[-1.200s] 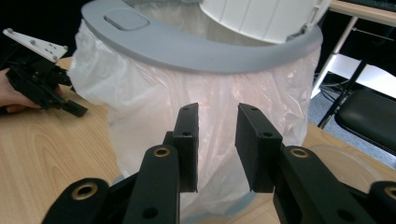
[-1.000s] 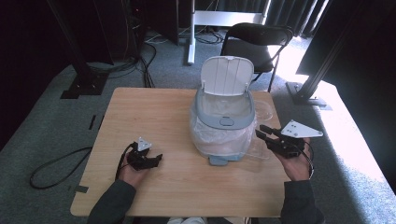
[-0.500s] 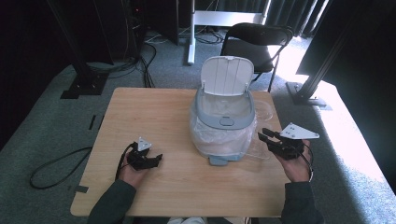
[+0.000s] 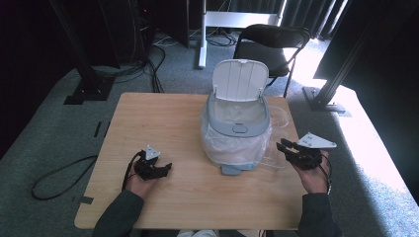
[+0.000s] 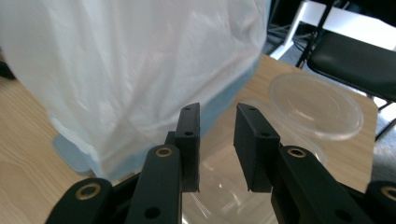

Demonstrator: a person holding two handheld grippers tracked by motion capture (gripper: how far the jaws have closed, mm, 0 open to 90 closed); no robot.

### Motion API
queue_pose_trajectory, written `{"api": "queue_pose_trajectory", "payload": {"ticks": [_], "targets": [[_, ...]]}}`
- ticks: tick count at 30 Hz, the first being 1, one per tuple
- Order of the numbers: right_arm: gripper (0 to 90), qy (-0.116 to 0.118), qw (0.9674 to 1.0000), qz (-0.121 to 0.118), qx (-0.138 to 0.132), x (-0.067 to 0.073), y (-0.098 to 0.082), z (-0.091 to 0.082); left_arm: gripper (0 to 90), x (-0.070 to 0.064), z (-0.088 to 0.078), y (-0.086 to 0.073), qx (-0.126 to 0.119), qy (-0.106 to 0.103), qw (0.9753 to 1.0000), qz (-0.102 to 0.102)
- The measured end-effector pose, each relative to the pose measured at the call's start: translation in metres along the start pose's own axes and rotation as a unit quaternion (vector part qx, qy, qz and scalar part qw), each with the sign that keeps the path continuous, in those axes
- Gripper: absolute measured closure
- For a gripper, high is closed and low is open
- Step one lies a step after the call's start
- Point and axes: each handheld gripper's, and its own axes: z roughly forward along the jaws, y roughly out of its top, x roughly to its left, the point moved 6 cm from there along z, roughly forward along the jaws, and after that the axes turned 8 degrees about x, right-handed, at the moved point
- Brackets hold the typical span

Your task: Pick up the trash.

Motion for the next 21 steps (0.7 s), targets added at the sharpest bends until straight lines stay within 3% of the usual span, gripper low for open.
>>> {"api": "queue_pose_trajectory", "payload": {"ticks": [21], "targets": [[76.1,-0.022,0.9984,0.032,0.042,-0.022,-0.022,0.028,30.3,0.0,0.0,0.0,0.0,0.0,1.0,0.0]]}}
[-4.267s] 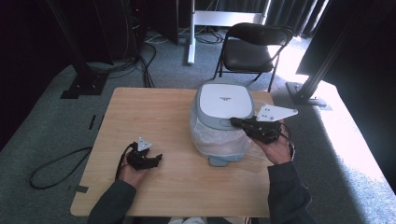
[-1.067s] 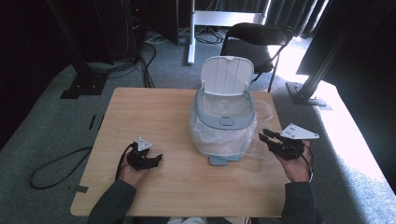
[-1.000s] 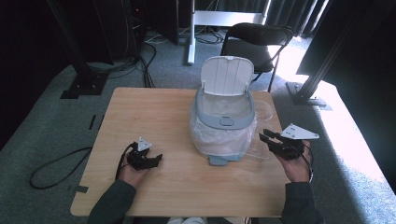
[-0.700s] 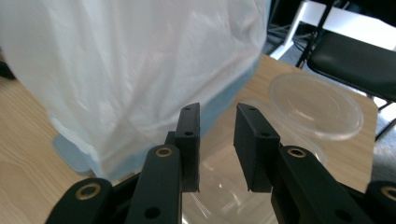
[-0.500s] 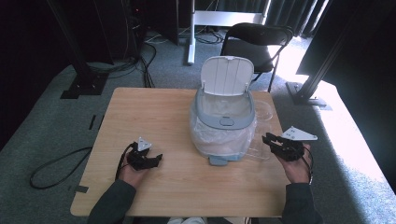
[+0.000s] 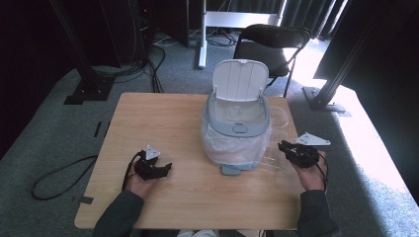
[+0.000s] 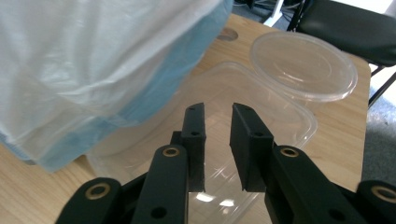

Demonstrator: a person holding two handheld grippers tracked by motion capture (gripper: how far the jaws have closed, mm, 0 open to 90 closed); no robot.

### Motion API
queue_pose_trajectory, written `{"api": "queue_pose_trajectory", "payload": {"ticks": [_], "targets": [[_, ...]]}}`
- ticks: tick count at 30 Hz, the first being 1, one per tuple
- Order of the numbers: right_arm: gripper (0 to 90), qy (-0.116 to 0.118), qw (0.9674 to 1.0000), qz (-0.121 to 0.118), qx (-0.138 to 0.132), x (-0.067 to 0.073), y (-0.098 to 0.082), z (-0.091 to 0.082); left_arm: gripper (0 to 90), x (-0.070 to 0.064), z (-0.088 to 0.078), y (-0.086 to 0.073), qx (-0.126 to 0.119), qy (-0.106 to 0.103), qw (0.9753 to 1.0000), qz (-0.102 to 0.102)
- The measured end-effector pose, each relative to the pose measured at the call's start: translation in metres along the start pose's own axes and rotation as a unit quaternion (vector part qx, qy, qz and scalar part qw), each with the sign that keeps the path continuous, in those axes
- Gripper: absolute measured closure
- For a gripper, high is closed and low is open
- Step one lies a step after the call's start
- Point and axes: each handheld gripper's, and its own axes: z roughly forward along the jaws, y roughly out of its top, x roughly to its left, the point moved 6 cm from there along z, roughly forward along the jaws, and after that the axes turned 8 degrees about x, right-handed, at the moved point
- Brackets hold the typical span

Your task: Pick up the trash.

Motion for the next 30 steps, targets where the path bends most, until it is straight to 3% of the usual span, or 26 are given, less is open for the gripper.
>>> {"api": "queue_pose_trajectory", "payload": {"ticks": [16,30], "targets": [[81.7,-0.021,0.9986,0.043,0.024,-0.018,-0.009,0.018,30.3,0.0,0.0,0.0,-0.001,0.0,1.0,-0.001],[82.2,-0.031,0.9977,0.044,0.041,-0.021,-0.013,0.022,30.3,0.0,0.0,0.0,-0.002,0.0,1.0,-0.002]]}}
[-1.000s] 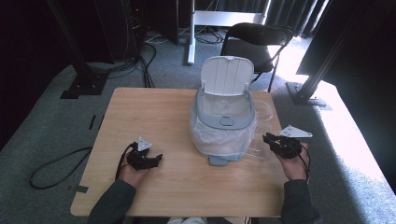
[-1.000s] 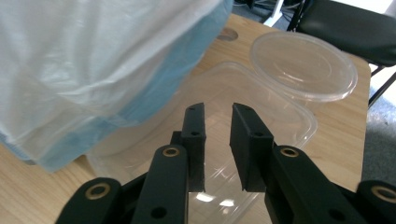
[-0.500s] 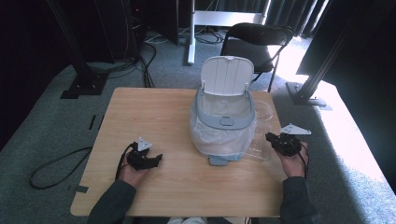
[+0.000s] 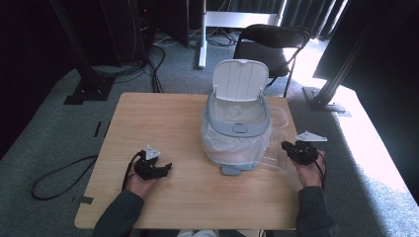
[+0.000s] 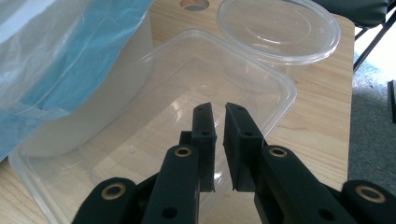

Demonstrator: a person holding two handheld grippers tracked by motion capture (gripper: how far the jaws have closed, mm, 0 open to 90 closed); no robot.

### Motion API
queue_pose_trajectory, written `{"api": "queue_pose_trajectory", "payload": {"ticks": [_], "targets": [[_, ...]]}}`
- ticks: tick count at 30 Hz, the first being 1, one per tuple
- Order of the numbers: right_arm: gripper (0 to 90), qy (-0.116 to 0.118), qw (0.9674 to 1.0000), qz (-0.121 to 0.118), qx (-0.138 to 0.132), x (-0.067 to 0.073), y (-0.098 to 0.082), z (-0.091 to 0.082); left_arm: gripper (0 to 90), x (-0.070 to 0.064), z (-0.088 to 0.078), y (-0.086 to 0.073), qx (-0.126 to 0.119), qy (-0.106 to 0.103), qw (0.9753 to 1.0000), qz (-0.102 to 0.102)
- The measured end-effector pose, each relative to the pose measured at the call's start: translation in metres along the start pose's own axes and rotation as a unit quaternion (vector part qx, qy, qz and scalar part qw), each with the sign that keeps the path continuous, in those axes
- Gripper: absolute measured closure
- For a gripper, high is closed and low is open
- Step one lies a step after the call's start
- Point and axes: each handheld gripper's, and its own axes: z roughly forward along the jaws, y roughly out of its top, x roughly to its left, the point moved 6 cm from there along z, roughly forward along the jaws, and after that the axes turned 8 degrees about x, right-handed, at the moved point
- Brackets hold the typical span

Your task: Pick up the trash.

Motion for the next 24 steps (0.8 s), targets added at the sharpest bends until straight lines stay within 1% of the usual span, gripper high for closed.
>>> {"api": "queue_pose_trajectory", "payload": {"ticks": [3,7,9,11,24], "targets": [[82.2,-0.002,1.0,0.002,0.004,-0.001,-0.001,0.0,30.3,0.0,0.0,0.0,0.0,0.0,1.0,0.0],[82.3,-0.006,1.0,0.0,-0.005,-0.001,0.001,-0.006,30.3,0.0,0.0,0.0,0.0,0.0,1.0,0.0],[82.3,-0.011,0.9999,-0.002,-0.001,-0.002,0.0,-0.007,30.3,0.0,0.0,0.0,0.0,0.0,1.0,0.0],[82.4,-0.011,0.9999,-0.004,0.003,-0.003,-0.002,-0.007,30.3,0.0,0.0,0.0,0.0,0.0,1.0,0.0],[82.6,-0.007,0.9998,0.008,0.017,-0.008,-0.013,0.001,30.3,0.0,0.0,0.0,0.002,0.001,1.0,0.002]]}}
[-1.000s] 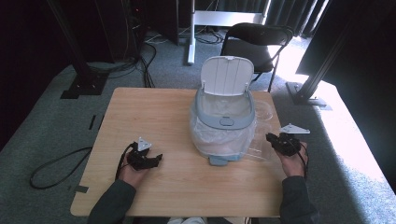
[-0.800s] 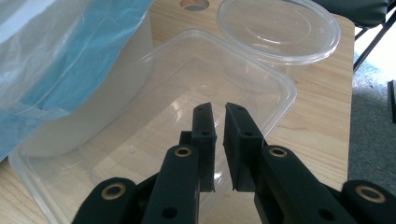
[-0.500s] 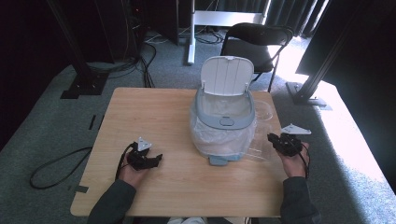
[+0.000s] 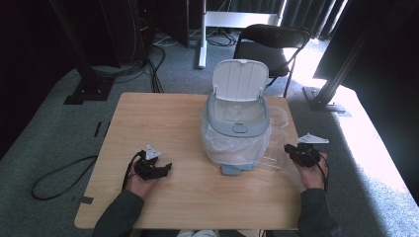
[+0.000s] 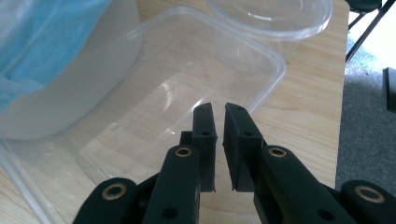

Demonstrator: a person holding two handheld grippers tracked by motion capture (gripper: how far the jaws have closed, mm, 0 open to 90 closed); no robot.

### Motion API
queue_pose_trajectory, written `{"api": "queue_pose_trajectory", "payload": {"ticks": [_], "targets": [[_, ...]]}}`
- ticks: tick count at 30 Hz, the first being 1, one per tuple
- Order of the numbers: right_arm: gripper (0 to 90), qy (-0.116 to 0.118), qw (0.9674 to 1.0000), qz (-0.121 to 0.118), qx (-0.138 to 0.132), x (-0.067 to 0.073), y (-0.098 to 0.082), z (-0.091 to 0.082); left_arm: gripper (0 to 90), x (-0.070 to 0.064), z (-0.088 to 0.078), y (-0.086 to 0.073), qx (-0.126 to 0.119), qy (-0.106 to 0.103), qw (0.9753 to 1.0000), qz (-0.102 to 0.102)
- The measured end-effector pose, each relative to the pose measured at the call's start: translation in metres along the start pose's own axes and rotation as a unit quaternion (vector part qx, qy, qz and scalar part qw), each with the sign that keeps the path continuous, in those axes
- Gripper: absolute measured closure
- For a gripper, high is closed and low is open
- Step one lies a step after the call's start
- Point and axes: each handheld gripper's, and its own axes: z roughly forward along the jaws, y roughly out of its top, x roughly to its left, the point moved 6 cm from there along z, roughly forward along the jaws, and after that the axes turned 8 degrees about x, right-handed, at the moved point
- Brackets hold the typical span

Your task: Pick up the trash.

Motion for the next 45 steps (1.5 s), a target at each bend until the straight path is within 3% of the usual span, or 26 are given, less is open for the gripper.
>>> {"api": "queue_pose_trajectory", "payload": {"ticks": [38,45], "targets": [[81.7,-0.004,0.9989,0.046,0.008,-0.023,-0.026,0.002,30.3,0.0,0.0,0.0,0.0,0.0,1.0,-0.001],[81.6,-0.005,0.9983,0.052,0.024,-0.026,-0.032,0.009,30.3,0.0,0.0,0.0,0.0,0.0,1.0,-0.001]]}}
